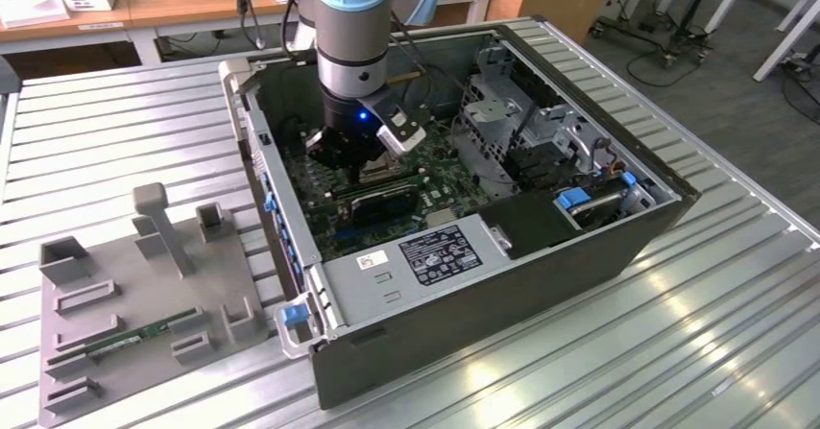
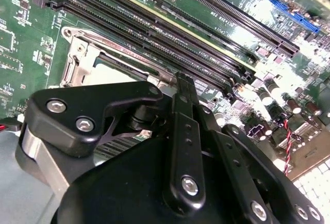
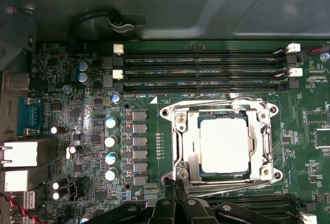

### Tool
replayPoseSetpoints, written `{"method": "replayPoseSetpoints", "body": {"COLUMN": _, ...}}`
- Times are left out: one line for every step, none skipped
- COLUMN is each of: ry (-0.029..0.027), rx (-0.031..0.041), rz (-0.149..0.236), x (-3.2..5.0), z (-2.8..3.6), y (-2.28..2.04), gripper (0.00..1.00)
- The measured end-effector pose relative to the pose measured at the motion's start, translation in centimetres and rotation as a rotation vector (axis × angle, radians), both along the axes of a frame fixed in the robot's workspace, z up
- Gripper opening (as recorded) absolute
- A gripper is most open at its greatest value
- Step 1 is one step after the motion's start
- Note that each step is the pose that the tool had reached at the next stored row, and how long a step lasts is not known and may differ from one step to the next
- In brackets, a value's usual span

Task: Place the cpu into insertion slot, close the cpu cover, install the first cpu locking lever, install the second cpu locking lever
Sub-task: 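Install the second cpu locking lever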

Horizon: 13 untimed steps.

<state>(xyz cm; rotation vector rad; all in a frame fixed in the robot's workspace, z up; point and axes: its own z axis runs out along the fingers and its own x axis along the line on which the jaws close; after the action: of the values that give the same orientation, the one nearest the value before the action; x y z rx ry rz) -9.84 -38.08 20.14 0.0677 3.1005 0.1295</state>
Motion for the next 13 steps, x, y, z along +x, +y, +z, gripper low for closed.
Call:
{"method": "replayPoseSetpoints", "body": {"ry": 0.0001, "rx": -0.0002, "rz": 0.0, "x": 0.0, "z": -0.06, "y": 0.0, "gripper": 0.11}}
{"method": "replayPoseSetpoints", "body": {"ry": 0.0002, "rx": -0.0004, "rz": 0.0, "x": -0.01, "z": -0.11, "y": -0.01, "gripper": 0.11}}
{"method": "replayPoseSetpoints", "body": {"ry": 0.0004, "rx": -0.0005, "rz": 0.0, "x": -0.02, "z": -0.14, "y": -0.01, "gripper": 0.11}}
{"method": "replayPoseSetpoints", "body": {"ry": 0.0005, "rx": -0.0005, "rz": 0.0, "x": -0.03, "z": -0.15, "y": -0.01, "gripper": 0.11}}
{"method": "replayPoseSetpoints", "body": {"ry": 0.0005, "rx": -0.0004, "rz": 0.0, "x": -0.03, "z": -0.16, "y": -0.01, "gripper": 0.11}}
{"method": "replayPoseSetpoints", "body": {"ry": 0.0004, "rx": -0.0003, "rz": 0.0, "x": -0.03, "z": -0.17, "y": 0.0, "gripper": 0.11}}
{"method": "replayPoseSetpoints", "body": {"ry": 0.0003, "rx": -0.0002, "rz": 0.0, "x": -0.03, "z": -0.18, "y": 0.0, "gripper": 0.11}}
{"method": "replayPoseSetpoints", "body": {"ry": 0.0003, "rx": -0.0001, "rz": 0.0, "x": -0.03, "z": -0.18, "y": 0.0, "gripper": 0.11}}
{"method": "replayPoseSetpoints", "body": {"ry": 0.0002, "rx": 0.0032, "rz": 0.0, "x": -0.03, "z": -0.19, "y": -0.01, "gripper": 0.11}}
{"method": "replayPoseSetpoints", "body": {"ry": 0.0004, "rx": 0.0115, "rz": 0.0, "x": -0.05, "z": -0.19, "y": 0.0, "gripper": 0.11}}
{"method": "replayPoseSetpoints", "body": {"ry": -0.0002, "rx": 0.0177, "rz": 0.0, "x": -0.05, "z": -0.21, "y": 0.01, "gripper": 0.11}}
{"method": "replayPoseSetpoints", "body": {"ry": -0.0002, "rx": 0.0181, "rz": 0.0, "x": -0.05, "z": -0.21, "y": 0.01, "gripper": 0.11}}
{"method": "replayPoseSetpoints", "body": {"ry": -0.0001, "rx": 0.0184, "rz": 0.0, "x": -0.05, "z": -0.2, "y": 0.01, "gripper": 0.11}}
